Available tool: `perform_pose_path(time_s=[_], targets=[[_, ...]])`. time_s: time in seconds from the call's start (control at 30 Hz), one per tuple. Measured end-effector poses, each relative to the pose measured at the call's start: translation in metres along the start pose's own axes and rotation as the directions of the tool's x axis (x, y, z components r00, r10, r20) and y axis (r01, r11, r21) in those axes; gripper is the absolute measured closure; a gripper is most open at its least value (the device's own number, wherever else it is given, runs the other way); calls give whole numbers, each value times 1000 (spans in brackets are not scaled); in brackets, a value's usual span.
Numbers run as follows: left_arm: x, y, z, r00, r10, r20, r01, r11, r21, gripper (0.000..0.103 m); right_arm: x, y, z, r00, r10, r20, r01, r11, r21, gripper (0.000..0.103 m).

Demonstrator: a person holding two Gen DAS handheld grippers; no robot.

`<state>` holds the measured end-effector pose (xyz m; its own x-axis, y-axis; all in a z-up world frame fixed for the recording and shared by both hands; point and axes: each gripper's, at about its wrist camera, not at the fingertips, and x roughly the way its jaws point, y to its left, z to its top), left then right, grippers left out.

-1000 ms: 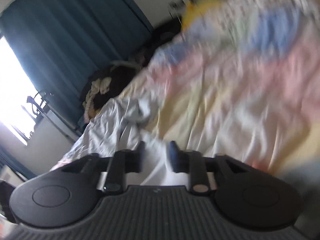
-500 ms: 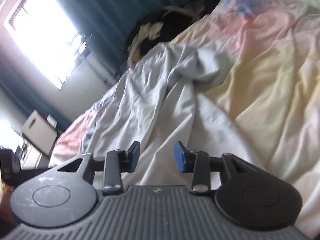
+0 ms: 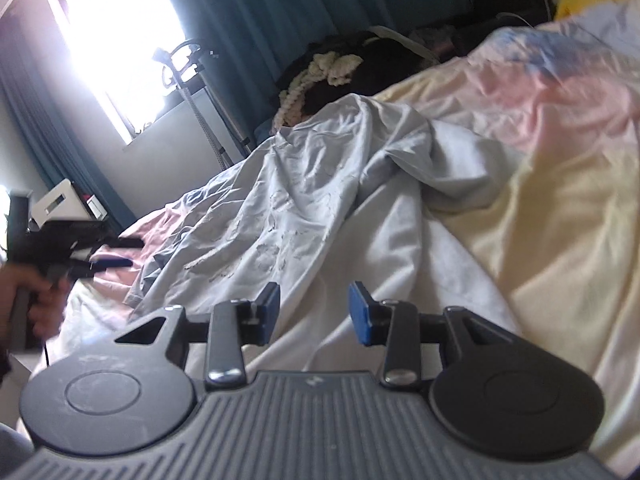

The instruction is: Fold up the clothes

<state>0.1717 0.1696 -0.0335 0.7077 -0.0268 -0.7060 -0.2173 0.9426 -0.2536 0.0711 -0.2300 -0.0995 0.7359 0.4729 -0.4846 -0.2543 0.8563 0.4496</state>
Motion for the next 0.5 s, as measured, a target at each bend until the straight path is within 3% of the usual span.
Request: perform_pose_path(time_s=[0.23,0.37,0.4,0.43,0.5], targets=[[72,-26,33,997,77,-19,-71,973,221,47,14,-12,-1,1000,23,-3,-23,999,23,63],[100,-31,32,995,87,-40,-73,959,275,51,24,-20,0,1000,22,-5,-22,999,36,63],[101,-32,31,997,69,-32,-57,957,283,72,27,-22,0,1000,21,-8,-21,999,43,63],[102,-33,30,998,57,-32,-45,953,300,100,30,-24,0,1000,20,-11,-19,998,52,63],[99,-34,34,997,76,-24,-64,942,329,101,34,-28,-1,1000,18,-17,-16,997,70,63]])
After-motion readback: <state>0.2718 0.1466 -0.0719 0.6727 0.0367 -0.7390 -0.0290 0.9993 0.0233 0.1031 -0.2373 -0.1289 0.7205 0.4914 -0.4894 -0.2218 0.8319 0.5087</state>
